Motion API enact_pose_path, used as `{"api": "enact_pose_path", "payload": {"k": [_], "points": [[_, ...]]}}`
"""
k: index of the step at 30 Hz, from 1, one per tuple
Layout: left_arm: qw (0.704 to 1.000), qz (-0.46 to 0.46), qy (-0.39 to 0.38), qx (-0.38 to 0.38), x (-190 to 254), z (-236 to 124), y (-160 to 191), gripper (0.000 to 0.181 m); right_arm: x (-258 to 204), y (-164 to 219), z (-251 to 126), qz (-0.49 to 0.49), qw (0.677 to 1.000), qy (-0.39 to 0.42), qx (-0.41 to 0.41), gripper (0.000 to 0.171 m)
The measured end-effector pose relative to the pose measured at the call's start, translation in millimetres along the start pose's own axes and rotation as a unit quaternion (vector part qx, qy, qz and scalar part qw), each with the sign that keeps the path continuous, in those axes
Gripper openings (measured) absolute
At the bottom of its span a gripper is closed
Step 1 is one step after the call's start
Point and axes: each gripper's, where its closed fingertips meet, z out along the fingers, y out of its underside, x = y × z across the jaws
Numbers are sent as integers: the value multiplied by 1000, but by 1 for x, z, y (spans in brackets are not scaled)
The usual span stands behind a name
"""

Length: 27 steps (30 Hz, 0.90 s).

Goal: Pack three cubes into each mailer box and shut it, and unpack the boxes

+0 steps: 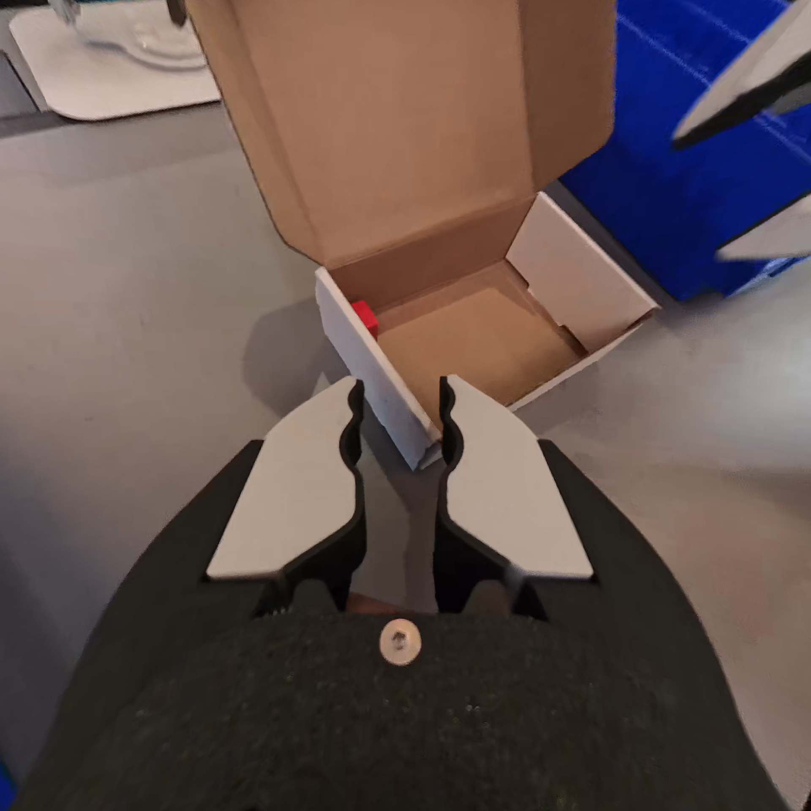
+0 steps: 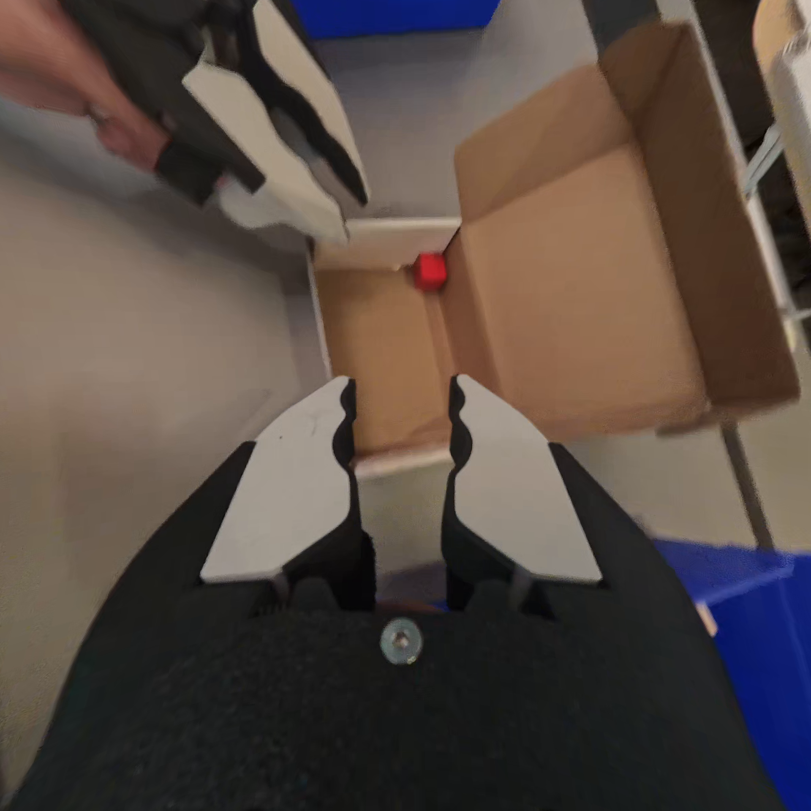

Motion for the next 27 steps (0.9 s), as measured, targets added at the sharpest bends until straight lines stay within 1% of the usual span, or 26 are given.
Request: {"api": "enact_pose_path", "payload": {"k": [2,3,4,8,10,12,13,14,16,18,19,20,21,23,25,27], "points": [[1000,-19,-4,-16,-3,7,4,32,3,-19,32,-35,999,10,8,42],[999,-26,-7,-25,-4,10,7,31,2,-26,47,-50,999,2,8,42],[999,-31,-4,-33,-4,12,10,28,1,-29,62,-64,998,-3,-5,42],[997,-63,4,-43,-3,14,12,17,1,-26,108,-150,985,-3,-86,42],[997,-62,-1,-43,-3,15,12,16,2,-18,124,-161,979,-7,-125,42],[997,-65,-4,-40,-3,14,12,16,10,-10,136,-169,974,14,-151,42],[997,-66,-5,-38,-3,15,12,16,11,-4,139,-167,971,15,-170,38],[997,-67,-6,-37,-3,15,12,16,11,-2,142,-167,969,17,-179,39],[997,-68,-10,-37,-4,15,11,16,9,-2,143,-172,969,22,-173,40],[997,-69,-12,-36,-4,15,11,15,5,1,136,-163,970,5,-181,40],[997,-70,-12,-35,-4,15,11,15,3,3,131,-158,969,-5,-188,32],[997,-69,-11,-35,-4,15,11,15,3,2,126,-151,970,-8,-189,32],[997,-70,-10,-34,-4,15,11,15,5,-1,123,-145,973,1,-180,38],[997,-71,-8,-35,-4,16,11,15,5,-5,119,-135,977,-1,-167,35],[997,-73,-6,-36,-4,16,10,15,8,-1,120,-123,976,4,-177,37],[997,-74,-6,-37,-3,17,10,15,3,8,127,-104,975,-14,-194,40]]}}
